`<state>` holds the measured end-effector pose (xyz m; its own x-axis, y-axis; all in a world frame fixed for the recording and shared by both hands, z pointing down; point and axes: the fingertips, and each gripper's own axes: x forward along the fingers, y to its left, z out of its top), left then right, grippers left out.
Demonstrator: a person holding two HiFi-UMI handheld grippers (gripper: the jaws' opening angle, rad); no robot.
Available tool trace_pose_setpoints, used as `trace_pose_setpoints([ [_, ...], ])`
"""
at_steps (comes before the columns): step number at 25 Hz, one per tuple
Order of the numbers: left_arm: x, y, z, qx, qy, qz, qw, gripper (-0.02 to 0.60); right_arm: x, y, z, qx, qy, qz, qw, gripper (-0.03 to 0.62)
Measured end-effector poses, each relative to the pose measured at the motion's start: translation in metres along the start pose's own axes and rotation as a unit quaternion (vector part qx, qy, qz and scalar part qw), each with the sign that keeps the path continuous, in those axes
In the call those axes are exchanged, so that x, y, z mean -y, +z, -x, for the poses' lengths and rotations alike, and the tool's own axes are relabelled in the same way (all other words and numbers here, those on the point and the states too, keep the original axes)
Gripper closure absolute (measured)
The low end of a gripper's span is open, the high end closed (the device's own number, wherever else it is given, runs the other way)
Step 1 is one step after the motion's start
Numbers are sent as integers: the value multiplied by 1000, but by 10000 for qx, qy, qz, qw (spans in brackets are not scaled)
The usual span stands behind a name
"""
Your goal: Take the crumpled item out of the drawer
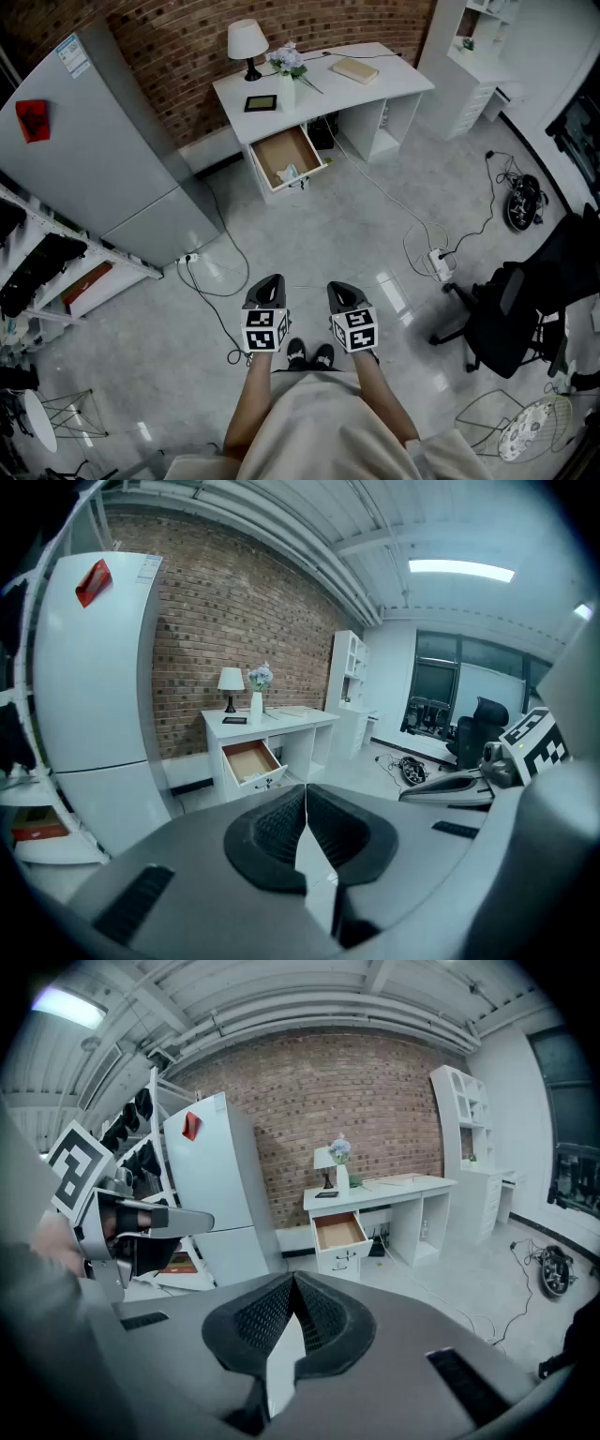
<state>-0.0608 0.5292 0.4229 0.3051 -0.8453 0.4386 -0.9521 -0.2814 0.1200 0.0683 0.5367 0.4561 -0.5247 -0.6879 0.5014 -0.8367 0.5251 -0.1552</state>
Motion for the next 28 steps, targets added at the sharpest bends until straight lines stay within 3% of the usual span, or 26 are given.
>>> trace_pose_setpoints([
  [6,16,3,-7,46,74,-18,10000,563,19,-5,7,62,64,-54,9999,569],
  [11,21,1,-12,88,145,31,9999,563,40,-5,8,173,-142,10,9997,569],
  [18,12,14,-34,76,280,82,9995,563,59,8,-3,313,177,-318,9988,569],
  [28,-14,34,-122,-2,150,259,9996,563,110,15,-62,19,143,-432,9990,569],
])
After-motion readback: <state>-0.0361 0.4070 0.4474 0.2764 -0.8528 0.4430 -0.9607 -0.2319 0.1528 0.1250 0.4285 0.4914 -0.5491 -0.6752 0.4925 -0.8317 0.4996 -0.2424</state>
